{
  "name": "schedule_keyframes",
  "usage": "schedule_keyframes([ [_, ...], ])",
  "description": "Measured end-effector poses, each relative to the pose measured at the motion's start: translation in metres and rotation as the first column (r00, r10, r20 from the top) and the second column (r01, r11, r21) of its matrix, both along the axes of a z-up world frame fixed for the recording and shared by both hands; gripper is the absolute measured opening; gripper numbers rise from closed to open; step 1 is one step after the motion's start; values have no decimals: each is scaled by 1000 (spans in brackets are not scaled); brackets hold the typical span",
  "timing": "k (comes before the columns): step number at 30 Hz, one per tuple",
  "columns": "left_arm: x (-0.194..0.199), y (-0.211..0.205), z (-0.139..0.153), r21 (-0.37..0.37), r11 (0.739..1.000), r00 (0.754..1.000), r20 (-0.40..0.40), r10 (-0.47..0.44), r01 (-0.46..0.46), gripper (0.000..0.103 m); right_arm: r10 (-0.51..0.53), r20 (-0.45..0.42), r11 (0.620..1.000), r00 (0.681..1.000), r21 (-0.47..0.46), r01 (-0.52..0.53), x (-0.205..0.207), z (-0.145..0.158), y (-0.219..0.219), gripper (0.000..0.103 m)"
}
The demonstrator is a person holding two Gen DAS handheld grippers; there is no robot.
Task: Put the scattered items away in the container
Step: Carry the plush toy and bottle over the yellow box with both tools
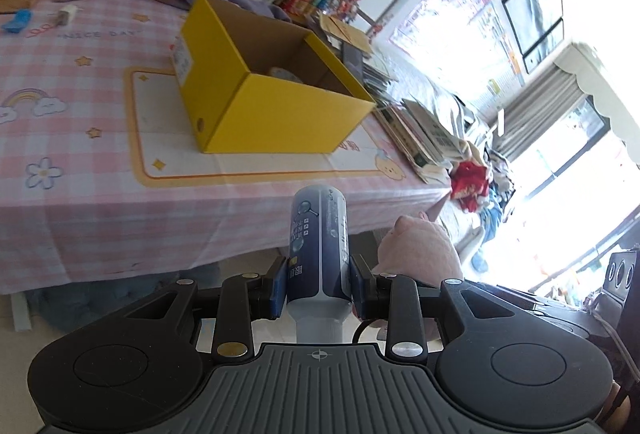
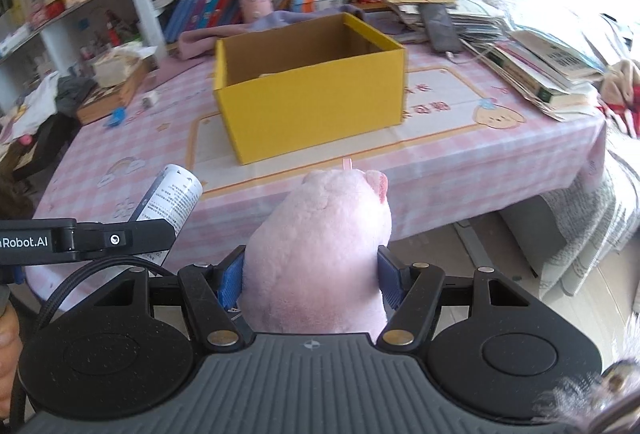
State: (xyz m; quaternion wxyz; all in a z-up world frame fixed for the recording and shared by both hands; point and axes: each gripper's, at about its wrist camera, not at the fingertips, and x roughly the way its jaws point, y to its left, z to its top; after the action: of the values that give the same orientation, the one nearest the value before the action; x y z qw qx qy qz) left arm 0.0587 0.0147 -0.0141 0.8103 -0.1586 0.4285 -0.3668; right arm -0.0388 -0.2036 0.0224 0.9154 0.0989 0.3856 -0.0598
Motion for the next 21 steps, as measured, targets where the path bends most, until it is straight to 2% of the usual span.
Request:
schedule_keyframes([
  [5,10,-24,1,12,999,999,11,-53,52,31,-46,-1,999,999,12,46,2,-2,-20,63],
  [11,25,-44,19,28,996,992,95,-84,81,31,-59,41,998,997,21,58,18,3,-38,63],
  [21,76,-69,43,33,999,977,211,-20,13,31,31,124,999,992,3,-32,90,20,-65,63],
])
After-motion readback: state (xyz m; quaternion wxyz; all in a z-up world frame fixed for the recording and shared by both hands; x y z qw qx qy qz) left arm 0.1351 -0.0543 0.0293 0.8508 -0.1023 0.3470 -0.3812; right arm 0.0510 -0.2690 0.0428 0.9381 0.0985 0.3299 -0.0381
